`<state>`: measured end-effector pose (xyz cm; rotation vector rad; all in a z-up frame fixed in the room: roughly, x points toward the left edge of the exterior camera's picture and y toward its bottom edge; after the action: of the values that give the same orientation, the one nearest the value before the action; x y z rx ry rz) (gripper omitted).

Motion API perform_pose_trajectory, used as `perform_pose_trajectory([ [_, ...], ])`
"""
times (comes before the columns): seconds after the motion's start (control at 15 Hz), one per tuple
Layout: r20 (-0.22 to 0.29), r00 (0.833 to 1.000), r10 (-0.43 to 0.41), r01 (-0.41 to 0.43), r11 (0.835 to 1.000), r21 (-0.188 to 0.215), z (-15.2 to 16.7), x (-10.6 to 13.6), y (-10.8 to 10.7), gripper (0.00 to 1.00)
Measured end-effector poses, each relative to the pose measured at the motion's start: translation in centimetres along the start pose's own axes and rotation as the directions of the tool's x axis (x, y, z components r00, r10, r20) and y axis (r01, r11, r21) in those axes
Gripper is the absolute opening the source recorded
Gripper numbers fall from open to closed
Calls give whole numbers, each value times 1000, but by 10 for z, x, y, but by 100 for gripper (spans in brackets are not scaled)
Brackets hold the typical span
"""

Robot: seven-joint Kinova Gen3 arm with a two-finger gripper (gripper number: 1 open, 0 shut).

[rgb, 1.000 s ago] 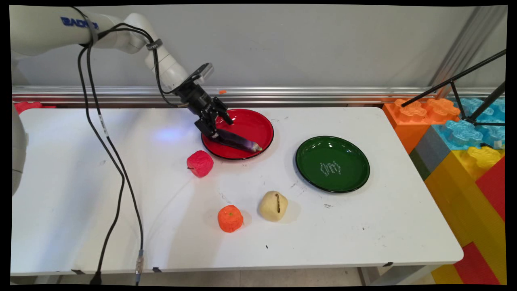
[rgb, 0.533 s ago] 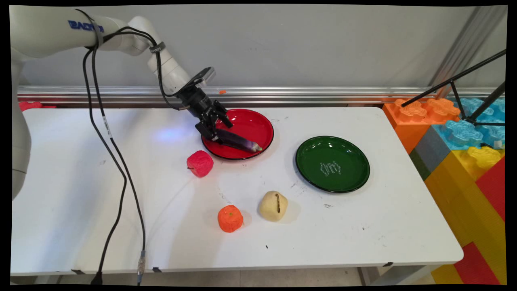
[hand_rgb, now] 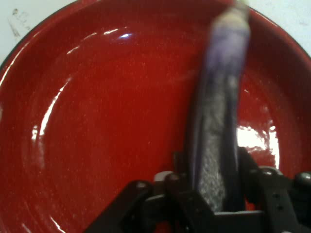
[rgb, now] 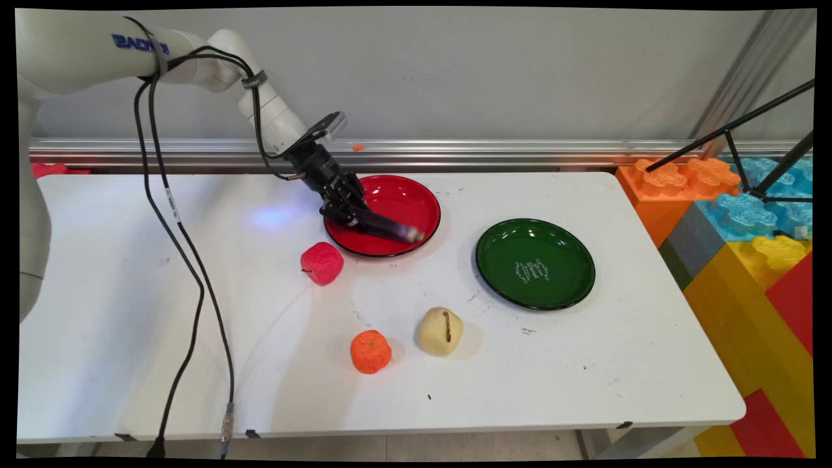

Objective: Place the picked object on the table

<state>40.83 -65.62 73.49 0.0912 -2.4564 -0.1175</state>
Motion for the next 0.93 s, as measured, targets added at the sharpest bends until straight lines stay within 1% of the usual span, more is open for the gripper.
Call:
perform_pose_trajectory([
  [0.27,-5,1000,-10,10,1000,-8,-2,1,3,0],
  [0.53,-33,999,-40,39,999,-8,-11,8,10,0],
  [0.67,-57,996,-68,67,998,-7,-19,14,17,0],
  [0.93,-107,984,-140,140,990,-3,-37,28,36,0],
])
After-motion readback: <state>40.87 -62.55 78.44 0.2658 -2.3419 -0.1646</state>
